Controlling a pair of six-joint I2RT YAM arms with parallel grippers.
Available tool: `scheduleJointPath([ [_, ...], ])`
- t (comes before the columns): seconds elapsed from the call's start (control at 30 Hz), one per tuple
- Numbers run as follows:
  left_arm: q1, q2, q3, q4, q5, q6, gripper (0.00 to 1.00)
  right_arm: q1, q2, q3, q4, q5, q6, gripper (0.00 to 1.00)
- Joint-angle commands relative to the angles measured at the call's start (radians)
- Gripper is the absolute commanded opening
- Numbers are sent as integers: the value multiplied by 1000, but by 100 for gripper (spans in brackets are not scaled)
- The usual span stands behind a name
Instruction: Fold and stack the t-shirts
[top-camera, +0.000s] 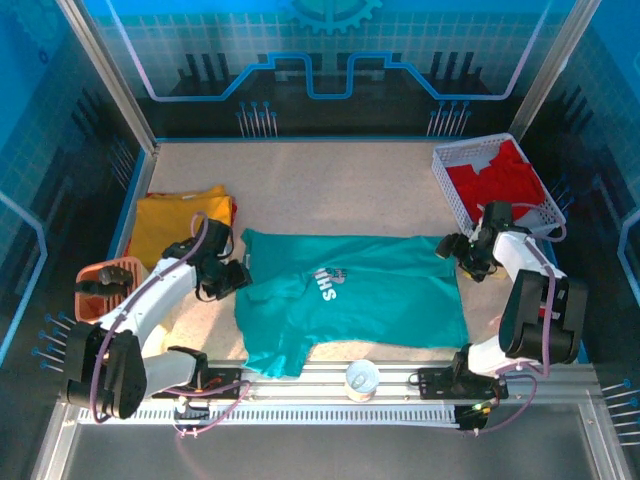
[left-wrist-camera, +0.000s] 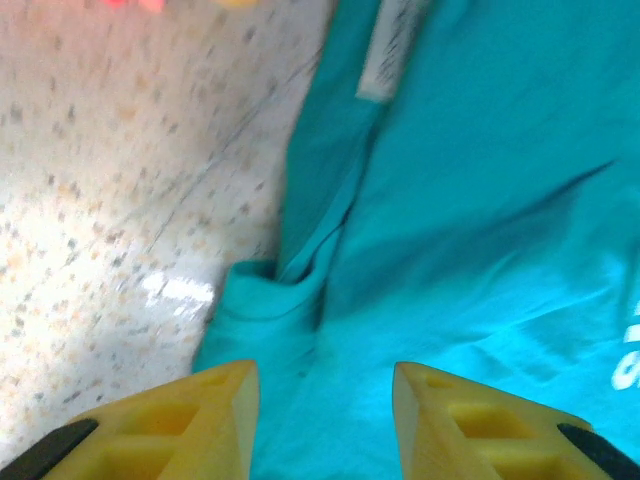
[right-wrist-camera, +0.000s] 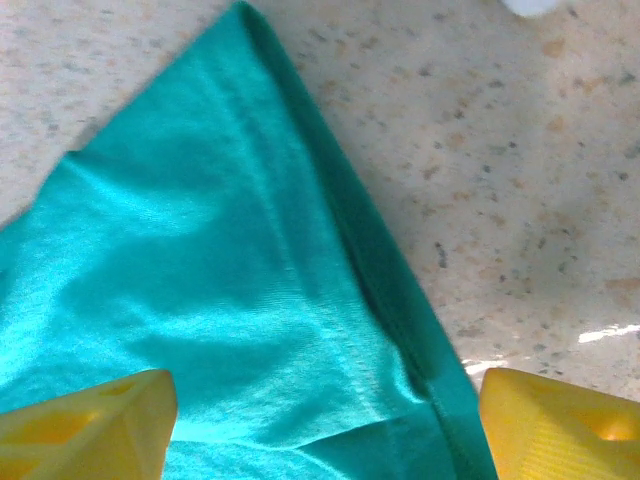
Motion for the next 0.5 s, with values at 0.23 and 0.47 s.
scheduleJointPath([
  [0.23, -37, 258, 257, 168, 78, 19, 37, 169, 25, 135, 0, 27, -9, 75],
  [0.47, -81, 512, 401, 173, 147, 35, 34, 243, 198, 222, -12, 58, 9, 65],
])
